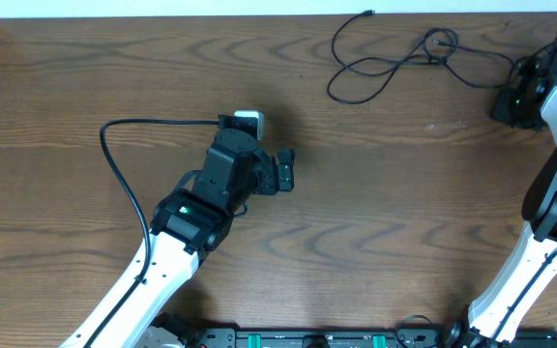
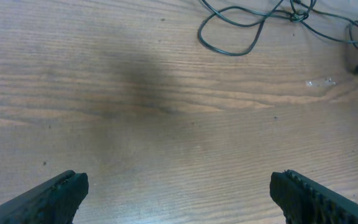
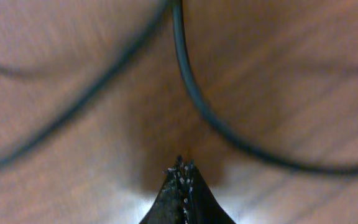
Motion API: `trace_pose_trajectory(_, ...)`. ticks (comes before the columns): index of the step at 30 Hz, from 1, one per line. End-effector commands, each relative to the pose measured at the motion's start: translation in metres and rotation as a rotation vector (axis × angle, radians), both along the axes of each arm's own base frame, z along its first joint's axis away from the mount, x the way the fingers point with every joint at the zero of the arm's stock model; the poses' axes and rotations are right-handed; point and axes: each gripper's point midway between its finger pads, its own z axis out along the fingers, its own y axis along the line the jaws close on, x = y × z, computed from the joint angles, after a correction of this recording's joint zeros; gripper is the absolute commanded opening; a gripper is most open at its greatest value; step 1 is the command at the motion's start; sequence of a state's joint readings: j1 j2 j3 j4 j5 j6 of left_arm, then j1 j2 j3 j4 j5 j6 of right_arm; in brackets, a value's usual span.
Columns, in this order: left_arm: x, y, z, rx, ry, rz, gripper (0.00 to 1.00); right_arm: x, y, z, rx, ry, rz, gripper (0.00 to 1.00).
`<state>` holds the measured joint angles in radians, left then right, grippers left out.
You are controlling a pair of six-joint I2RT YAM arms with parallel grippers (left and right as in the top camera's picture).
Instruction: Untangle cables
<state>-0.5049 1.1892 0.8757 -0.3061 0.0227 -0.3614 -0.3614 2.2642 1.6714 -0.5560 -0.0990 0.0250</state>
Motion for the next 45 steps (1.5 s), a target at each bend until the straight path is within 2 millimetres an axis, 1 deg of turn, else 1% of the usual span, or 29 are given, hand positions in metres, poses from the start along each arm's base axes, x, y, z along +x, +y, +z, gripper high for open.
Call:
trace_pose_trajectory(1, 0.002, 0.002, 0.000, 0.020, -0.008, 0.001, 1.00, 0.005, 0.002, -0.010, -0.015, -0.031, 0.024, 0.01)
trace_pose_trajectory(2, 0.002, 0.002, 0.000, 0.020, -0.008, 0.002, 1.00, 0.009, -0.005, -0.008, -0.047, -0.047, 0.011, 0.01)
trace_pose_trajectory(5, 0.002, 0.002, 0.000, 0.020, -0.008, 0.001, 1.00, 0.019, -0.034, 0.003, -0.187, -0.091, -0.055, 0.01)
trace_pose_trajectory(6, 0.002, 0.002, 0.000, 0.020, -0.008, 0.002, 1.00, 0.023, -0.054, 0.012, -0.273, -0.119, -0.106, 0.01)
trace_pose_trajectory(9, 0.002, 0.002, 0.000, 0.019, -0.008, 0.002, 1.00, 0.026, -0.084, 0.028, -0.384, -0.165, -0.188, 0.01)
trace_pose_trajectory(11, 0.002, 0.002, 0.000, 0.019, -0.008, 0.001, 1.00, 0.025, -0.107, 0.039, -0.436, -0.205, -0.279, 0.01)
trace_pose_trajectory(14, 0.002, 0.002, 0.000, 0.019, -0.008, 0.002, 1.00, 0.014, -0.142, 0.052, -0.470, -0.257, -0.439, 0.01)
trace_pose_trajectory(15, 0.002, 0.002, 0.000, 0.019, -0.007, 0.001, 1.00, 0.008, -0.156, 0.056, -0.464, -0.278, -0.497, 0.01)
trace_pose_trajectory(18, 0.002, 0.002, 0.000, 0.019, -0.007, 0.001, 1.00, -0.008, -0.187, 0.062, -0.421, -0.322, -0.636, 0.01)
trace_pose_trajectory(20, 0.002, 0.002, -0.001, 0.019, -0.007, 0.002, 1.00, -0.014, -0.203, 0.068, -0.379, -0.346, -0.674, 0.01)
trace_pose_trajectory(23, 0.002, 0.002, 0.000, 0.009, -0.002, 0.011, 1.00, -0.022, -0.226, 0.086, -0.340, -0.361, -0.691, 0.01)
trace_pose_trajectory(26, 0.002, 0.002, 0.000, 0.009, -0.002, 0.011, 1.00, -0.034, -0.249, 0.112, -0.340, -0.356, -0.728, 0.01)
trace_pose_trajectory(27, 0.002, 0.002, -0.001, 0.009, -0.002, 0.011, 1.00, -0.036, -0.252, 0.120, -0.328, -0.358, -0.726, 0.01)
trace_pose_trajectory(28, 0.002, 0.002, 0.000, 0.009, -0.002, 0.011, 1.00, -0.035, -0.253, 0.129, -0.306, -0.359, -0.703, 0.01)
trace_pose_trajectory(30, 0.002, 0.002, -0.001, 0.009, -0.002, 0.011, 1.00, -0.027, -0.244, 0.143, -0.244, -0.370, -0.596, 0.01)
trace_pose_trajectory(33, 0.002, 0.002, 0.000, 0.009, -0.002, 0.011, 1.00, -0.012, -0.216, 0.168, -0.151, -0.398, -0.411, 0.01)
trace_pose_trajectory(37, 0.002, 0.002, 0.000, 0.009, -0.002, 0.011, 1.00, -0.006, -0.188, 0.208, -0.114, -0.451, -0.325, 0.01)
trace_pose_trajectory(41, 0.002, 0.002, -0.001, 0.010, -0.002, 0.011, 1.00, -0.007, -0.155, 0.271, -0.133, -0.541, -0.264, 0.01)
trace_pose_trajectory(43, 0.002, 0.002, -0.001, 0.010, -0.002, 0.011, 1.00, -0.011, -0.136, 0.307, -0.144, -0.597, -0.231, 0.01)
trace_pose_trajectory(45, 0.002, 0.002, 0.000, 0.010, -0.002, 0.010, 1.00, -0.018, -0.116, 0.341, -0.144, -0.654, -0.191, 0.03)
